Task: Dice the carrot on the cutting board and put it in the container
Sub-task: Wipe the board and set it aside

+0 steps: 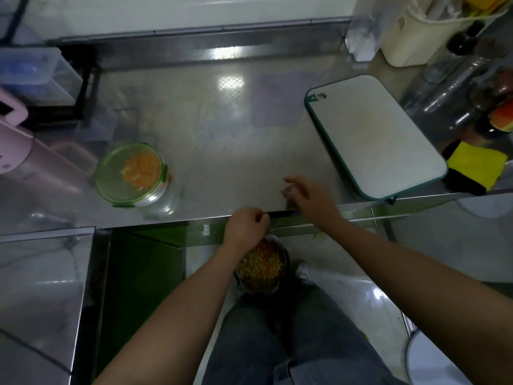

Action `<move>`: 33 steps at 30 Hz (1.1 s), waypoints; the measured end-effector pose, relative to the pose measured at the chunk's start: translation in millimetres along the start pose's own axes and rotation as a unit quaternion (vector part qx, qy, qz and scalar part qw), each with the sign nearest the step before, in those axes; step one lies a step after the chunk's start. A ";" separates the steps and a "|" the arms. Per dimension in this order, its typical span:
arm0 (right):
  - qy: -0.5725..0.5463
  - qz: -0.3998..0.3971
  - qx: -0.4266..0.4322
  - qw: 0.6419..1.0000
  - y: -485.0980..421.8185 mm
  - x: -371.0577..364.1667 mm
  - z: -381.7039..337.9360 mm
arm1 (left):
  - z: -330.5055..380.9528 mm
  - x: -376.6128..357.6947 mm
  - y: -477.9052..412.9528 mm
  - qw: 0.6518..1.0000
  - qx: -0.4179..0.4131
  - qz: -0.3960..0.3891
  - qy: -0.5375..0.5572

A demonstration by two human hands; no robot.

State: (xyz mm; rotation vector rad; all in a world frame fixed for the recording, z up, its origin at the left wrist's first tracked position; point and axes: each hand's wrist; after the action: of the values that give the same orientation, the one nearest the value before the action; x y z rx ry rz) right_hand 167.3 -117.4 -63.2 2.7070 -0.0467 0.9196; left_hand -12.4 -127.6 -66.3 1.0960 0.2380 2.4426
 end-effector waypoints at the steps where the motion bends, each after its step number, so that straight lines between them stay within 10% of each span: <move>1: -0.056 0.020 -0.070 0.996 0.4 9.8 -1.7 | 5.2 3.7 -1.1 0.999 -0.016 0.036 -0.019; 5: -0.270 0.125 -0.311 0.903 4.6 52.7 12.1 | 23.1 11.8 -15.2 0.992 -0.039 0.107 -0.057; 10: -0.502 0.075 -0.472 0.721 10.0 81.9 20.4 | 31.2 6.8 -43.7 0.998 -0.001 0.026 -0.051; 27: -0.514 0.328 -0.356 0.708 -15.1 100.6 16.8 | 46.5 13.2 -78.3 0.989 0.112 0.003 0.100; 33: -0.592 0.286 -0.271 0.703 -18.7 100.9 5.9 | 78.9 31.6 -73.9 0.869 0.180 0.059 0.457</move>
State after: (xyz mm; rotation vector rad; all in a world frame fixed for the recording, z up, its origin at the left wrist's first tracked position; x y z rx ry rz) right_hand 253.4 -95.1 -11.7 2.1890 -1.2215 -0.8033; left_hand 52.1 -49.6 -17.0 -0.0415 0.9648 2.9205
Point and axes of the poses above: each hand's wrist, its own y-axis away from the middle knuckle, its own x-axis out of the back of the hand, z = x × y, and after that the axes turned 9 degrees about -x, right-handed
